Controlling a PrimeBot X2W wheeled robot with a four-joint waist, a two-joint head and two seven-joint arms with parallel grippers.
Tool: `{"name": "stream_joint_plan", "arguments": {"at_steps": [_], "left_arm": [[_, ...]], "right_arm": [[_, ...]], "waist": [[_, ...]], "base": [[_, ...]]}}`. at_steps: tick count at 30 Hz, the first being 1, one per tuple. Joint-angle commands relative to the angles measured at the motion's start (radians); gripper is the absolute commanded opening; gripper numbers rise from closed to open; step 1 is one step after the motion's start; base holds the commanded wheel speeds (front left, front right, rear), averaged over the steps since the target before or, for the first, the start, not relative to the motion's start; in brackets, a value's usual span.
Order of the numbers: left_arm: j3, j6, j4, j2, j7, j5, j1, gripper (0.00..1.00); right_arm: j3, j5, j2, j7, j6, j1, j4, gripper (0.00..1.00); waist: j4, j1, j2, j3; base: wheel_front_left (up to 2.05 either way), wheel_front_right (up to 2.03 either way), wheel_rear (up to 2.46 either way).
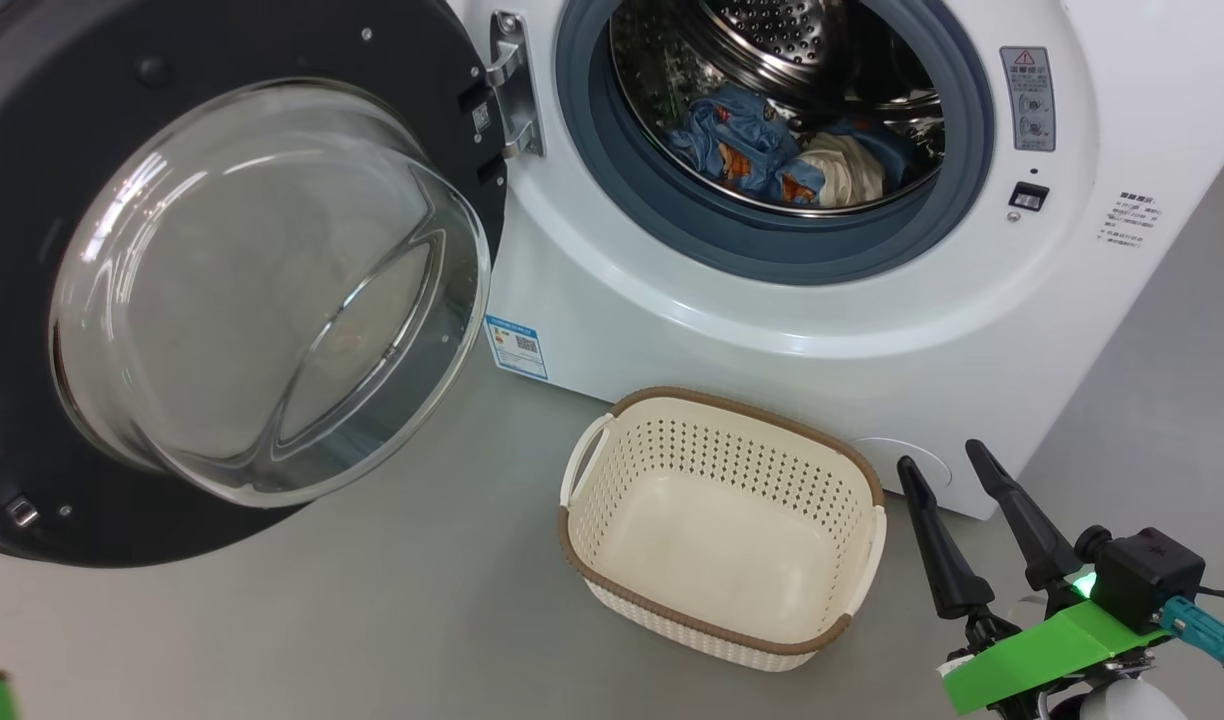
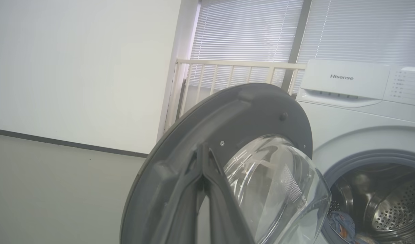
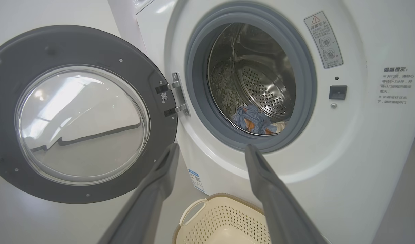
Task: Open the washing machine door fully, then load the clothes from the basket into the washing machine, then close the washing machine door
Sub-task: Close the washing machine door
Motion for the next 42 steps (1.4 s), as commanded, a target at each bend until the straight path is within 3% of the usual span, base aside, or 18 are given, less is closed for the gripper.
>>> {"name": "stream_joint_plan", "arguments": {"at_steps": [1, 2, 11, 19, 24, 32, 42], "left_arm": [[0.057, 0.0, -0.015, 0.07, -0.006, -0.08, -0.069, 0.0], [0.057, 0.0, -0.015, 0.07, -0.006, -0.08, -0.069, 0.0], [0.109, 0.0, 0.249, 0.352, 0.017, -0.526, -0.258, 0.0], [0.039, 0.0, 0.479, 0.513, 0.208, -0.773, -0.412, 0.0], [-0.024, 0.0, 0.557, 0.561, 0.375, -0.881, -0.491, 0.0], [-0.097, 0.0, 0.654, 0.632, 0.568, -0.951, -0.573, 0.0], [-0.125, 0.0, 0.683, 0.624, 0.642, -0.991, -0.604, 0.0]], "right_arm": [[0.02, 0.009, -0.006, -0.005, 0.006, -0.028, -0.026, 1.0], [0.02, 0.009, -0.006, -0.005, 0.006, -0.028, -0.026, 1.0], [0.026, 0.008, -0.019, -0.005, 0.006, -0.05, -0.028, 1.0], [0.044, 0.006, -0.045, -0.005, 0.006, -0.085, -0.027, 1.0], [0.045, 0.003, -0.061, -0.005, 0.006, -0.1, -0.028, 1.0], [0.069, -0.001, -0.084, -0.005, 0.006, -0.142, -0.03, 1.0], [0.087, 0.0, -0.107, -0.005, 0.006, -0.169, -0.038, 1.0]], "waist": [[0.002, 0.0, 0.0, 0.011], [0.002, 0.0, 0.0, 0.011], [-0.005, 0.0, 0.0, 0.061], [-0.012, 0.0, 0.0, 0.116], [-0.004, 0.0, 0.0, 0.144], [-0.006, 0.0, 0.0, 0.192], [-0.018, 0.0, 0.0, 0.226]], "base": [[0.0, 0.0, 0.0], [0.0, 0.0, 0.0], [0.0, 0.0, 0.0], [0.0, 0.0, 0.0], [0.0, 0.0, 0.0], [0.0, 0.0, 0.0], [0.0, 0.0, 0.0]]}}
